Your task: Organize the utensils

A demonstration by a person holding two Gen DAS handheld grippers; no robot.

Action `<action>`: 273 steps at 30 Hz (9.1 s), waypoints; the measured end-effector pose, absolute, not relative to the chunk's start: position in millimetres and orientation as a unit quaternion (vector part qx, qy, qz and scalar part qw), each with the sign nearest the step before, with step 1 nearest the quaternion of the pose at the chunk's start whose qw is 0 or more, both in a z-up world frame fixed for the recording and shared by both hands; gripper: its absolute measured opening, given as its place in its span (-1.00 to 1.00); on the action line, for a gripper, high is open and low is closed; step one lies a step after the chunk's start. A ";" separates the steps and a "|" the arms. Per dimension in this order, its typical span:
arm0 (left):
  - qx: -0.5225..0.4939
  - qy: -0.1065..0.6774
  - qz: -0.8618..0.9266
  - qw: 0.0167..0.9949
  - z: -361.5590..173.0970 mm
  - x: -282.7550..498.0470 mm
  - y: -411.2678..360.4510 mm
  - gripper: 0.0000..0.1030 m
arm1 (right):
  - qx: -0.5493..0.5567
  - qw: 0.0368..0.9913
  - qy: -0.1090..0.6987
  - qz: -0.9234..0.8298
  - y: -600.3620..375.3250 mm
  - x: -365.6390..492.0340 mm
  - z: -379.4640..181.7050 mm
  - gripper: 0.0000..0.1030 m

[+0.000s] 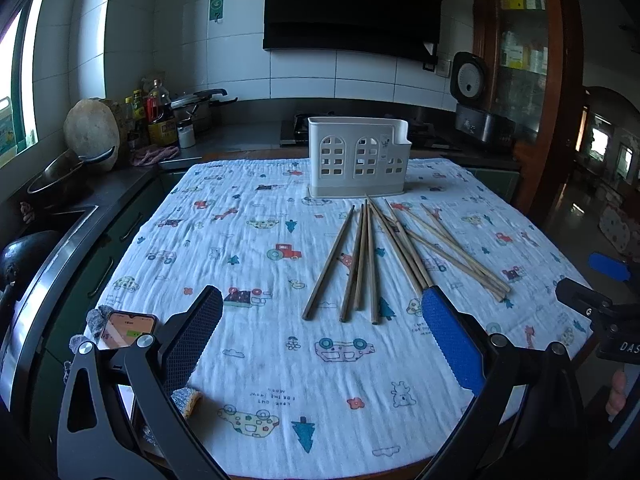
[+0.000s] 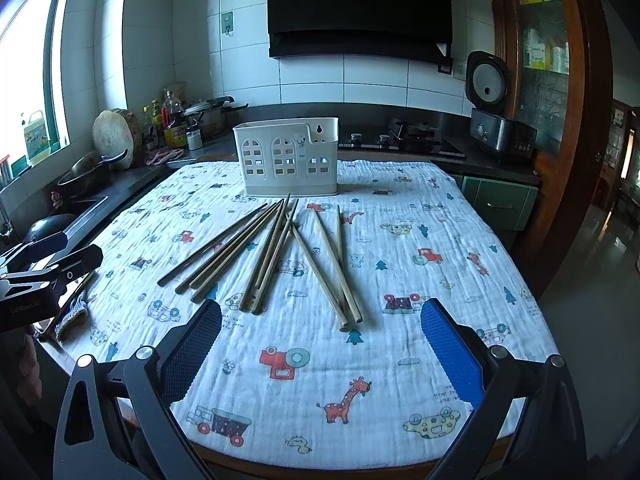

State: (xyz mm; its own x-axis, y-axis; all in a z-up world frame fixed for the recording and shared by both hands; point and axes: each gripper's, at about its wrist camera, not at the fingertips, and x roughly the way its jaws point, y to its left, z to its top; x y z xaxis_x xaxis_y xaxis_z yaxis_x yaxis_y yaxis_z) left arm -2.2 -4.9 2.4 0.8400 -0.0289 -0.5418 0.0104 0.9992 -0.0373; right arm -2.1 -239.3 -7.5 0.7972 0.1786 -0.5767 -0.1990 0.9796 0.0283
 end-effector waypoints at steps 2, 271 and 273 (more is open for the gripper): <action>-0.017 0.282 -0.014 0.959 2.8 -2.6 -6.2 0.91 | -0.018 0.947 0.304 0.102 -238.6 -1.3 -7.7 0.87; -0.061 0.424 -0.142 0.893 -69.4 101.7 4.7 -0.52 | -0.100 0.876 0.428 0.197 -223.4 124.3 -93.6 -0.87; -0.051 0.431 -0.140 0.890 -76.2 109.8 -3.9 -0.58 | -0.094 0.876 0.430 0.194 -223.1 122.6 -93.5 -0.87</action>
State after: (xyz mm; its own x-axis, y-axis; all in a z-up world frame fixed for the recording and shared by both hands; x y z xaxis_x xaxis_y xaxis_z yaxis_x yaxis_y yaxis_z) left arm 109.8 -3.9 -76.2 0.5886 -0.2938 -0.7531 0.2057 0.9554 -0.2119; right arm 122.6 -223.1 -93.5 0.5543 0.2588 -0.7911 -0.4213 0.9069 0.0015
